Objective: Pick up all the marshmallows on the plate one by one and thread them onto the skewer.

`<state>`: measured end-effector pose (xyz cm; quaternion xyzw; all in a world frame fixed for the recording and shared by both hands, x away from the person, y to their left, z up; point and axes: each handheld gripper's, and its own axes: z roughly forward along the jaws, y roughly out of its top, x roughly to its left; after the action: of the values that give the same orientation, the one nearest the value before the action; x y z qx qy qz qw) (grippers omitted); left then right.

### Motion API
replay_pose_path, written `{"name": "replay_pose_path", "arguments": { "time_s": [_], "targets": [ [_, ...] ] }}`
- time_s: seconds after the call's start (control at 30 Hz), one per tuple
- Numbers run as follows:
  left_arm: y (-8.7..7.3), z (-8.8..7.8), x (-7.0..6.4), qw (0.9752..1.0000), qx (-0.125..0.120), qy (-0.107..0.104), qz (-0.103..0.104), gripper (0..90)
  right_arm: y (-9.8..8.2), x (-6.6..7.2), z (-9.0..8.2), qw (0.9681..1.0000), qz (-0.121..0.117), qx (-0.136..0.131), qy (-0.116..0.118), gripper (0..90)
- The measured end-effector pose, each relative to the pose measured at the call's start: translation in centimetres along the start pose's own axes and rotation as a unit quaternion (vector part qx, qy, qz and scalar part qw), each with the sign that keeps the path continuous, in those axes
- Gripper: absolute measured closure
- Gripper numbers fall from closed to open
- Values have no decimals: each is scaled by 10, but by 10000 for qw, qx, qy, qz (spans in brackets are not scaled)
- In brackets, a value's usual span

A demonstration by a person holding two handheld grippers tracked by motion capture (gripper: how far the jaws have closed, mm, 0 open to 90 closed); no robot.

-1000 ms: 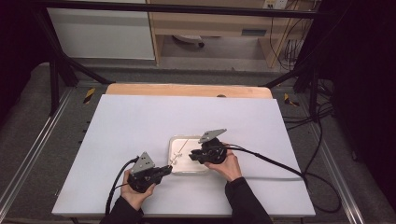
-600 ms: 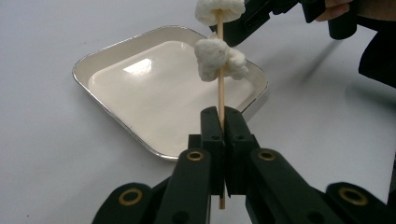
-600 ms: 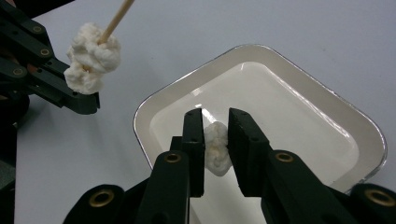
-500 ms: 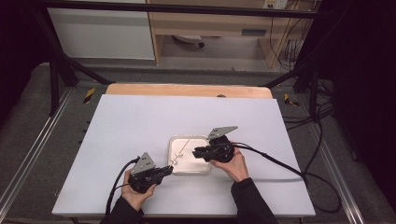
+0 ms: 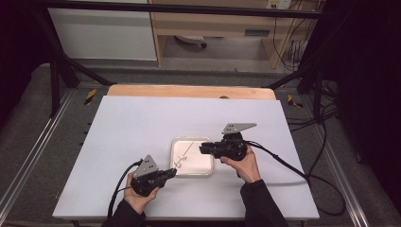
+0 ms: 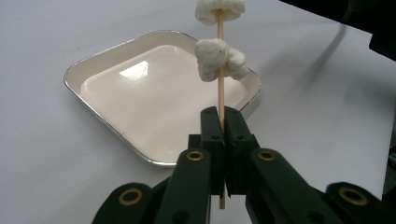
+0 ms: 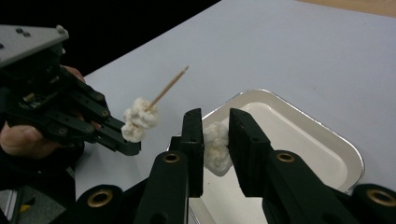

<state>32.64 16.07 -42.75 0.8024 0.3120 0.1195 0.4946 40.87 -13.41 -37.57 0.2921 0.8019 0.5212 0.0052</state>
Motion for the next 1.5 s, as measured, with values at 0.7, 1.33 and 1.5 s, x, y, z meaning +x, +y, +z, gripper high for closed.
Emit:
{"name": "replay_pose_path", "arguments": {
  "time_s": [0.7,1.33,1.5],
  "targets": [
    [2,-3,-4,9999,-124,-66,90,882,32,5,-13,9947,341,-748,621,750],
    [2,-7,-5,9997,-193,-94,155,882,29,4,-1,9924,473,-690,899,754],
    [2,-6,-6,9994,-215,-87,252,883,28,4,0,9917,510,-661,977,757]
  ]
}}
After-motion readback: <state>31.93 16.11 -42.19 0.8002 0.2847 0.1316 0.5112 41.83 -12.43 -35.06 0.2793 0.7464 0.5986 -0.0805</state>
